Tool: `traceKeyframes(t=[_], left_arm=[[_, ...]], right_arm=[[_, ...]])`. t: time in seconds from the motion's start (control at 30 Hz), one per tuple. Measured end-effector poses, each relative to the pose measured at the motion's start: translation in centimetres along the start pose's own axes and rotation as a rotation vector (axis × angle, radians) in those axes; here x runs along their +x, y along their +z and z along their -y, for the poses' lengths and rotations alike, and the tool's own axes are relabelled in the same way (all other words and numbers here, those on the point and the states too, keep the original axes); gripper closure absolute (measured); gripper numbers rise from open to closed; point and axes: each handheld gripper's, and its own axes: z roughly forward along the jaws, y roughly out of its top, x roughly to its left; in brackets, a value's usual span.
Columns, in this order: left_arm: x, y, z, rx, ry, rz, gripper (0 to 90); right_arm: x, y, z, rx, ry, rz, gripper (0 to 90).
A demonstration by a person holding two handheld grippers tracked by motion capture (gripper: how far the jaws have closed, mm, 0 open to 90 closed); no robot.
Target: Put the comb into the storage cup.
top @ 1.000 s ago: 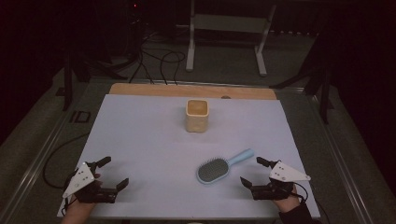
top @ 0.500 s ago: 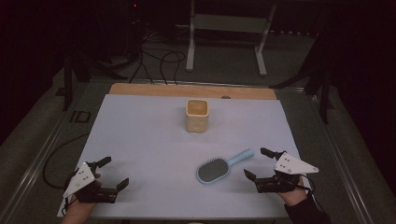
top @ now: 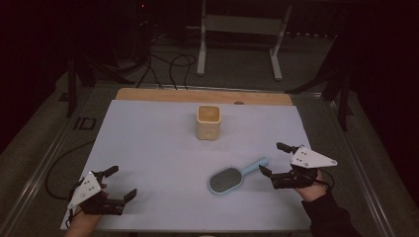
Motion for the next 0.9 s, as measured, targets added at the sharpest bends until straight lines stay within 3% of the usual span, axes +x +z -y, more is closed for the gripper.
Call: traceKeyframes(t=[0.27, 0.9], left_arm=[[0.0, 0.0, 0.0, 0.001, 0.003, -0.001, 0.0], [0.0, 0.0, 0.0, -0.001, 0.001, 0.002, 0.0]], right_arm=[[-1.3, 1.4, -0.2, 0.01, 0.001, -0.011, 9.2], [-4.2, 4.6, 1.1, 0.102, 0.017, -0.007, 9.2]])
